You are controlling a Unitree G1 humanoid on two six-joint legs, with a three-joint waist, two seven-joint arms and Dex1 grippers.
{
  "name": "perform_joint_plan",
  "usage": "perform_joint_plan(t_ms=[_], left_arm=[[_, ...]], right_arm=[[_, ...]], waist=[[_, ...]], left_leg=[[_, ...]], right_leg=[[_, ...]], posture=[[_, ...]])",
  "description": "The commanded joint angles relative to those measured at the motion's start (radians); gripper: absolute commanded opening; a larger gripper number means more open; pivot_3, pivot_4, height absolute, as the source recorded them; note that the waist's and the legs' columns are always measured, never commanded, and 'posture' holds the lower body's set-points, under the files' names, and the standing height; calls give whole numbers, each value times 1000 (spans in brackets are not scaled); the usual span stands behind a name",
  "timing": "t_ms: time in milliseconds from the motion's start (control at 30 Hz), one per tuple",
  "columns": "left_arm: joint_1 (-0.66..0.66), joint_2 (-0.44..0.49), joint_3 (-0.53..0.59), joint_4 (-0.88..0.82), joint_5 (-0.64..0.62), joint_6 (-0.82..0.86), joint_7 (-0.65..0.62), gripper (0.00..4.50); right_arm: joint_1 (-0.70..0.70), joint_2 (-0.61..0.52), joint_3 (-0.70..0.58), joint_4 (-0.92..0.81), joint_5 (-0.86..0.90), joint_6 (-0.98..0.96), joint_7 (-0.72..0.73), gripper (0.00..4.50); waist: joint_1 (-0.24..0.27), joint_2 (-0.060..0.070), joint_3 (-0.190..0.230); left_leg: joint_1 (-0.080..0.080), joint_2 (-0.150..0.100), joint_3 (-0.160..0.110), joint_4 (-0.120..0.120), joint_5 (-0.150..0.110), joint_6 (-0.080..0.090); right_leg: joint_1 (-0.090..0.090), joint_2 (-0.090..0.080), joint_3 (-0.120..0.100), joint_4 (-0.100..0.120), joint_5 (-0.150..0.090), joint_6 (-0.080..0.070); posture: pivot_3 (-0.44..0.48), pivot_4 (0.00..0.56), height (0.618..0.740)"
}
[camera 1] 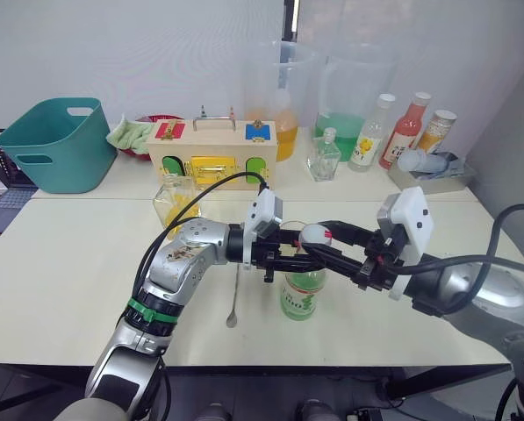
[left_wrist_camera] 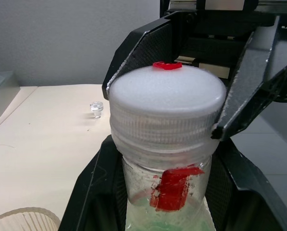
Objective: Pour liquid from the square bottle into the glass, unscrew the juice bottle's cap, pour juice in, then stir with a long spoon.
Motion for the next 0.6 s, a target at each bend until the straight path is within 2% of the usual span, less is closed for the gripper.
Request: perform_joint_plan(t_ms=[33, 133, 167, 233, 367, 467, 533, 600], left_arm=[[7, 2, -7, -30, -2, 14, 10, 1541], [14, 6, -4, -46, -7, 18, 7, 1541], [23, 12, -10, -59, -7, 18, -1, 1540], [32, 19, -16, -74, -6, 19, -6, 1538], [30, 22, -13, -81, -7, 22, 1, 1536], [34, 29, -19, -88, -1, 15, -1, 1535], [39, 30, -18, -102, -4, 19, 5, 1535], [43, 29, -16, -112, -7, 23, 13, 1535]], right_arm=[[-24, -77, 31, 54, -48, -67, 246, 1669], [-33, -117, 60, 156, -103, -171, 504, 1669], [-58, -138, 102, 232, -167, -245, 642, 1669], [-128, -145, 169, 366, -254, -334, 813, 1669], [-259, -139, 286, 528, -358, -424, 1059, 1669], [-381, -72, 336, 651, -397, -443, 1134, 1669], [-452, -43, 340, 712, -416, -425, 1143, 2729], [-486, -46, 328, 734, -416, -396, 1164, 3399]], waist=[[0, 0, 0], [1, 0, 0], [1, 0, 0], [-4, 0, 0], [-5, 0, 0], [-5, 0, 0], [-5, 1, 0], [-4, 1, 0]], left_leg=[[0, 0, 0, 0, 0, 0], [0, 0, 0, 0, 0, 0], [0, 0, 0, 0, 0, 0], [0, 0, 1, 0, 0, 0], [1, 0, 1, -1, 0, 0], [1, 1, 1, -1, 0, 0], [1, 0, 1, -1, 0, 0], [0, 1, 1, -1, 0, 0]], right_leg=[[0, 0, 0, -1, 0, 0], [0, 0, 0, -1, 0, 0], [0, 0, 0, -2, 0, 0], [0, 0, 0, -2, 0, 0], [0, 0, 0, -2, 0, 0], [0, 0, 0, -2, 0, 0], [0, 0, 0, -2, 0, 0], [-1, 0, 0, -1, 0, 0]], posture=[[0, 150, 740], [0, 150, 740], [0, 150, 740], [0, 150, 740], [0, 150, 740], [0, 150, 740], [0, 150, 740], [0, 150, 740]])
